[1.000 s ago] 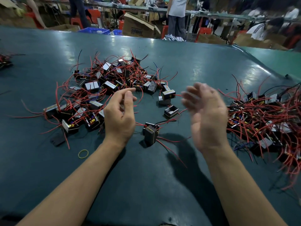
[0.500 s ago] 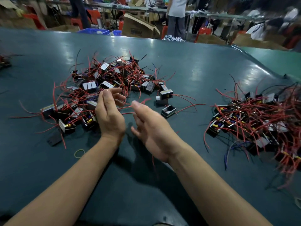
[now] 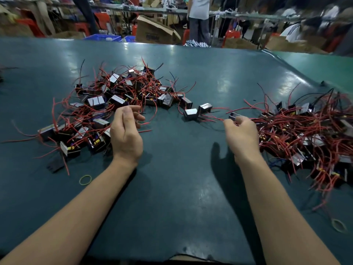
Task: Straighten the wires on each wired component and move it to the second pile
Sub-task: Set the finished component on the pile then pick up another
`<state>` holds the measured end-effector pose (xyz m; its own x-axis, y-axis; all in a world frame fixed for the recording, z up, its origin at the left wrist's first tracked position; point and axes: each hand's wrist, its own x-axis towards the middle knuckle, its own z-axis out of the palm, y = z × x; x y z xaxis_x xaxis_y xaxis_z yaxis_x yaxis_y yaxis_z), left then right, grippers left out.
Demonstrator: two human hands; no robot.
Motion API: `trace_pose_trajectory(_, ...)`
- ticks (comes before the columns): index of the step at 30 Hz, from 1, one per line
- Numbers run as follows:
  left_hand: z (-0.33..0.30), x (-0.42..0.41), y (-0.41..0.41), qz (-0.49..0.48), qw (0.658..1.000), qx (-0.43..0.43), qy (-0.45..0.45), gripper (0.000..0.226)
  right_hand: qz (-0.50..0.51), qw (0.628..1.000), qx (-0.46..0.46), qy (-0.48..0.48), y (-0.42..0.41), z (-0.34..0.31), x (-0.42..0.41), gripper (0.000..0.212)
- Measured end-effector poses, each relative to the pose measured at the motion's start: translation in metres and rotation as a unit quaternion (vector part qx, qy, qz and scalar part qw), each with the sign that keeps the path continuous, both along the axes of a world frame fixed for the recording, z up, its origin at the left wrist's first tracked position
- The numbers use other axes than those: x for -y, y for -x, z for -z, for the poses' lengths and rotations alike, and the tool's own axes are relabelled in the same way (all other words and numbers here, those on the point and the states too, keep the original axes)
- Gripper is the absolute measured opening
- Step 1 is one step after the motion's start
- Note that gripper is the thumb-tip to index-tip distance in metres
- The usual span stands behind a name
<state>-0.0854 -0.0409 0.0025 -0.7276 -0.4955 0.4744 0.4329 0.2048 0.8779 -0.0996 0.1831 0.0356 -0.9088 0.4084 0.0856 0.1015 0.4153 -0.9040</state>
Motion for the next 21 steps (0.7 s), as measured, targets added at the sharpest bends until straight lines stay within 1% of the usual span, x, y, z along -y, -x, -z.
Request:
trace_pose_trajectory(2, 0.001, 0.0, 0.0, 0.004, 1.0, 0.001, 0.024, 0.03, 0.017, 0.998, 0.009, -0.057, 0.008, 0.002, -0.01, 0.007)
trace_pose_trajectory(3, 0.002, 0.0, -0.001, 0.005, 0.999, 0.003, 0.036, 0.03, 0.02, 0.996, 0.02, -0.084, 0.01, 0.003, -0.011, 0.005)
trace_pose_trajectory(4, 0.002, 0.0, -0.002, 0.006, 0.999, 0.004, 0.043, 0.03, 0.022, 0.994, 0.027, -0.102, 0.013, 0.004, -0.012, 0.007)
trace_pose_trajectory(6, 0.003, 0.001, -0.003, 0.005, 0.999, 0.007, 0.048, 0.03, 0.027, 0.994, 0.032, -0.105, 0.013, 0.004, -0.013, 0.012)
trace_pose_trajectory(8, 0.002, 0.001, -0.003, 0.001, 0.999, 0.012, 0.052, 0.029, 0.033, 0.992, 0.03, -0.118, 0.011, 0.006, -0.015, 0.026)
trace_pose_trajectory(10, 0.002, 0.0, -0.003, -0.005, 0.998, 0.015, 0.061, 0.027, 0.019, 0.982, 0.028, -0.187, 0.006, 0.01, -0.01, 0.028)
trace_pose_trajectory(12, 0.002, -0.001, -0.003, -0.008, 0.997, 0.015, 0.072, 0.024, -0.008, 0.966, 0.0, -0.259, 0.0, 0.014, -0.001, 0.026)
trace_pose_trajectory(14, 0.002, -0.001, -0.003, -0.007, 0.996, 0.015, 0.087, 0.022, -0.064, 0.946, -0.077, -0.308, -0.005, 0.017, 0.011, 0.024)
trace_pose_trajectory(16, 0.003, -0.002, -0.004, -0.002, 0.995, 0.015, 0.099, 0.021, -0.162, 0.929, -0.141, -0.301, -0.01, 0.02, 0.026, 0.028)
trace_pose_trajectory(18, 0.003, -0.001, -0.006, 0.001, 0.994, 0.016, 0.106, 0.022, -0.249, 0.92, -0.139, -0.268, -0.012, 0.026, 0.042, 0.033)
trace_pose_trajectory(19, 0.003, -0.001, -0.006, 0.001, 0.994, 0.017, 0.109, 0.022, -0.269, 0.92, -0.131, -0.255, -0.01, 0.029, 0.046, 0.034)
trace_pose_trajectory(20, 0.003, 0.0, -0.007, 0.003, 0.994, 0.018, 0.11, 0.023, -0.265, 0.926, -0.126, -0.235, -0.006, 0.031, 0.048, 0.034)
trace_pose_trajectory(21, 0.003, 0.0, -0.007, 0.004, 0.994, 0.02, 0.109, 0.023, -0.239, 0.943, -0.116, -0.203, 0.0, 0.032, 0.045, 0.034)
